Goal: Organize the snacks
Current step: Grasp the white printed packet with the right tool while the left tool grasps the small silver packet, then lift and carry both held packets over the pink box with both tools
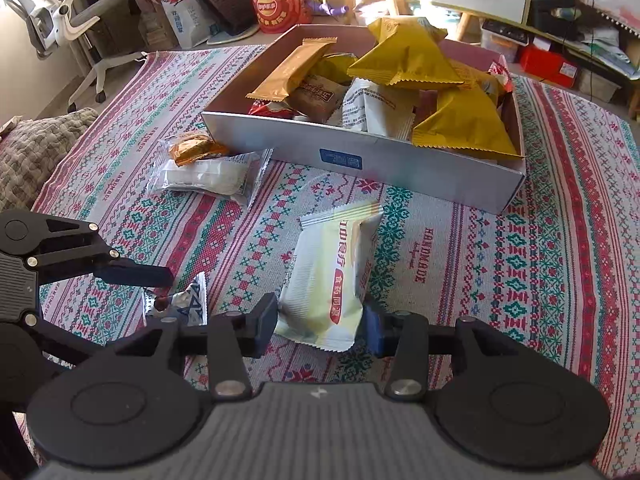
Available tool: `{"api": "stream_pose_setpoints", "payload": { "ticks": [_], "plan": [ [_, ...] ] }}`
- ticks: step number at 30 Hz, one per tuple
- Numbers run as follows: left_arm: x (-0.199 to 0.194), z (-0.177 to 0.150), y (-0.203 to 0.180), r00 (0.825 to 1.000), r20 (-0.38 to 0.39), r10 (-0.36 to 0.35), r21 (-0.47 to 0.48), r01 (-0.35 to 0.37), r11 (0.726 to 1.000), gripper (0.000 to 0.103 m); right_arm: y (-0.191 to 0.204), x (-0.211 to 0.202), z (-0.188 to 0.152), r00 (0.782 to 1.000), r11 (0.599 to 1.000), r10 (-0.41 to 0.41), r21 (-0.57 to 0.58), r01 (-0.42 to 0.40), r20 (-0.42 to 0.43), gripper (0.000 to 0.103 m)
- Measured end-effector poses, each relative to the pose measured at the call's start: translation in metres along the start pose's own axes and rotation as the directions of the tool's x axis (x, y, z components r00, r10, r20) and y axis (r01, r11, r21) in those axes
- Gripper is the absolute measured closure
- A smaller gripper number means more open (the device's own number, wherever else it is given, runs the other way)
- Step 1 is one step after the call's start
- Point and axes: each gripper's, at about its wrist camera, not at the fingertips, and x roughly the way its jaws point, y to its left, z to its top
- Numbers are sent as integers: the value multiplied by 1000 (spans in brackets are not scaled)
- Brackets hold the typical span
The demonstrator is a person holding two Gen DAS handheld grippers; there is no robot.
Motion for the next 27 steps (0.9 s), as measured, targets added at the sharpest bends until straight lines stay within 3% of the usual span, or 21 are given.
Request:
{"api": "stream_pose_setpoints", "payload": {
  "ticks": [2, 4, 16, 21, 27],
  "plan": [
    [0, 0, 0, 1000, -2, 21, -19, -21, 1000, 61, -2, 1, -1, 1000, 1000, -20, 6, 20, 9, 44],
    [1, 3, 4, 999, -6, 40, -56, -40, 998, 72, -1, 3, 0, 999, 999, -37, 2, 37, 21, 40],
    [0, 5, 19, 990, -15, 140, -195, -140, 971, 74, 15, 15, -6, 995, 993, -79, -81, 84, 69, 32],
    [-1, 4, 20, 989, -18, 146, -217, -147, 965, 74, 16, 11, -7, 994, 993, -70, -91, 77, 80, 51],
    [-1, 4, 20, 989, -20, 147, -233, -148, 961, 75, 16, 10, -5, 995, 995, -61, -79, 67, 79, 60]
  ]
}}
